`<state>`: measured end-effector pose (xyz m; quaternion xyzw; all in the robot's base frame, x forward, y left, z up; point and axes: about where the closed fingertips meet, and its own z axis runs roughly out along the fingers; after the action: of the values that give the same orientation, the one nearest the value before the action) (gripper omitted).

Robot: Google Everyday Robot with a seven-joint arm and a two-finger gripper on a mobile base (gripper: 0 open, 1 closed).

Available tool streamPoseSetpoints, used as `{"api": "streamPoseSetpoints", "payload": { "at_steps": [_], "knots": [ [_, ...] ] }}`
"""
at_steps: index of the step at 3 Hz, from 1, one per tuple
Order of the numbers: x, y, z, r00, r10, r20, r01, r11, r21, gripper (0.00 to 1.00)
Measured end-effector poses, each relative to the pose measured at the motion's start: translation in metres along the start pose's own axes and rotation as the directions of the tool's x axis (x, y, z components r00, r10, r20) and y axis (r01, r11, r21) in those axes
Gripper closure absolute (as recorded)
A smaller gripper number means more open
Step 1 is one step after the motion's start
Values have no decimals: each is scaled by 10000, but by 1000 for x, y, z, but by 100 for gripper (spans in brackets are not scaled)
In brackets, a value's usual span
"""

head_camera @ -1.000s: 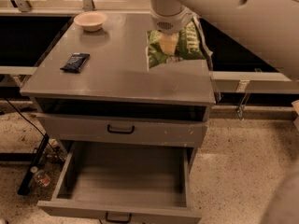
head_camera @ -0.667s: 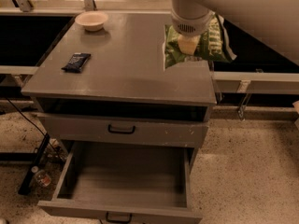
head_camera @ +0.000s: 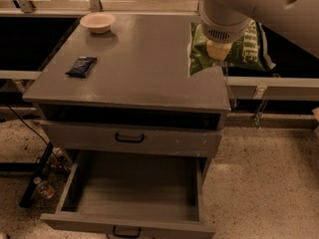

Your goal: Place green jalapeno chip bag into middle drawer

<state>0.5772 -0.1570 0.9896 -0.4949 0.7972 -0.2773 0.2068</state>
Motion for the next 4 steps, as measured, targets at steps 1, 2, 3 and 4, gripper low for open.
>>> {"api": "streamPoseSetpoints", "payload": {
  "at_steps": [1, 2, 3, 4],
  "knots": [
    [-10, 0, 3, 9997, -20, 240, 23, 9999, -115, 100],
    [-16, 21, -15, 9962, -318, 816, 333, 9993, -173, 100],
    [-12, 47, -28, 9934, -538, 1010, 563, 9982, -216, 100],
    [-8, 85, -30, 9909, -950, 953, 996, 9940, -448, 100]
  ]
}}
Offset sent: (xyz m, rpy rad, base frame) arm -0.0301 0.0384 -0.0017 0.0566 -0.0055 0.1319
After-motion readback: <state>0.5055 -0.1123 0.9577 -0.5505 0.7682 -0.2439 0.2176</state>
